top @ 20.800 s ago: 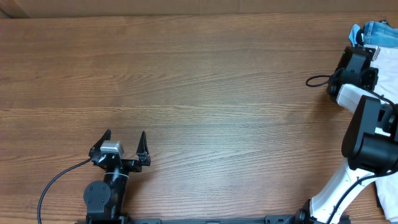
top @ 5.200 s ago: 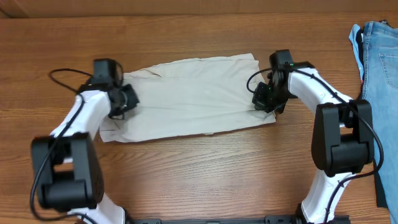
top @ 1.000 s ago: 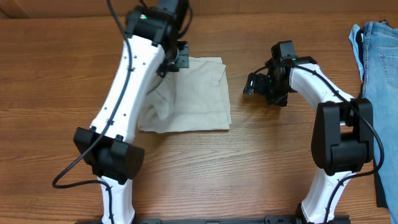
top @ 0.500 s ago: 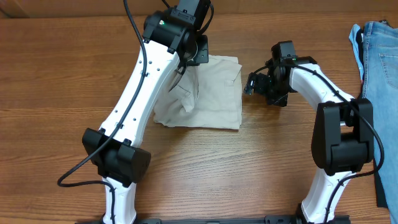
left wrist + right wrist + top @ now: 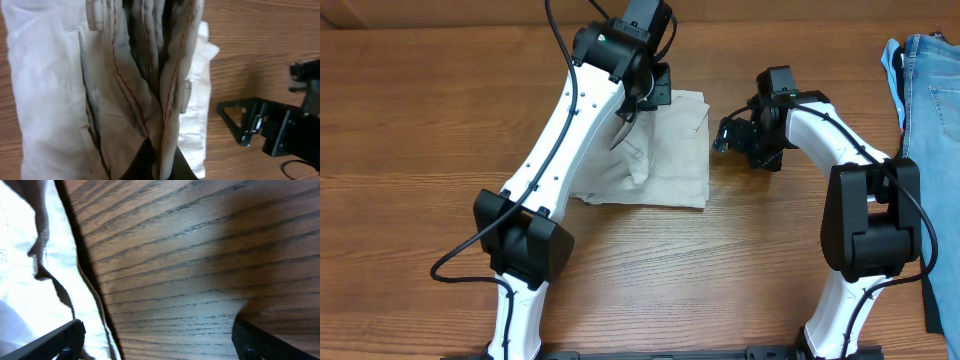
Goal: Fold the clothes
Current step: 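Lift the trousers' left half with the left gripper and fold it rightward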
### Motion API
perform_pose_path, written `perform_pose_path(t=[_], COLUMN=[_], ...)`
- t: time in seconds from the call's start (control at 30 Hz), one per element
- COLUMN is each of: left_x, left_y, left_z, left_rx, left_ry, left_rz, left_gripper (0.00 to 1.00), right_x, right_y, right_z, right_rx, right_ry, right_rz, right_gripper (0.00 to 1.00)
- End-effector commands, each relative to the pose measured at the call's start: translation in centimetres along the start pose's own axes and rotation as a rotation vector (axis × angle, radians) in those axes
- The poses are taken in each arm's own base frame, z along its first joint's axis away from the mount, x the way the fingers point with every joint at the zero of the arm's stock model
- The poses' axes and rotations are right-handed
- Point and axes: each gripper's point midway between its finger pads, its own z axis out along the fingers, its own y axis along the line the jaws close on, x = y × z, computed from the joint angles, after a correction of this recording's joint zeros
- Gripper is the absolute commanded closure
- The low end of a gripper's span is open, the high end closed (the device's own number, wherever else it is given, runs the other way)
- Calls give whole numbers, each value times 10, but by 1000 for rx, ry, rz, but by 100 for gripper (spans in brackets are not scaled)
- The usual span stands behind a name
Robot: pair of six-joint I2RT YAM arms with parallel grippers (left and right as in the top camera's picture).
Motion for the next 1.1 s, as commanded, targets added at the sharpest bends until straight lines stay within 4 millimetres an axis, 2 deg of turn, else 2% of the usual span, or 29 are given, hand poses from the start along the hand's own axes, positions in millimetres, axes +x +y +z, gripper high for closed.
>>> perform_pose_path(t=[0.0, 0.13, 0.33, 0.47, 0.6, 0.83, 0.93, 0.97, 1.0, 1.07], left_x=[-2, -2, 7, 16, 21, 21, 24, 25, 26, 28], left_y=[-34, -48, -56, -63, -73, -96, -103, -104, -106, -109], left_z=[-6, -3, 27, 47, 64, 67, 67, 67, 67, 67], left_rx=[79, 103, 93, 117, 151, 224, 233, 234, 234, 238], left_ry=[-36, -58, -16, 35, 63, 47, 44, 44, 46, 45], left_rz=[25, 47, 63, 69, 72, 92, 105, 108, 112, 124], left_gripper=[92, 88, 88, 92, 92, 90, 86, 80, 70, 64], right_x=[17, 18, 20, 20, 20, 20, 20, 20, 20, 19], right_y=[-10, -10, -10, -10, -10, -10, -10, -10, -11, -12], right_z=[14, 14, 14, 14, 14, 14, 14, 14, 14, 14], right_rx=[25, 25, 27, 27, 27, 26, 27, 27, 29, 38], right_ry=[58, 59, 69, 69, 69, 68, 68, 68, 67, 64], right_rz=[32, 37, 47, 47, 47, 47, 47, 47, 47, 47], right_gripper=[2, 2, 2, 2, 5, 5, 5, 5, 5, 2])
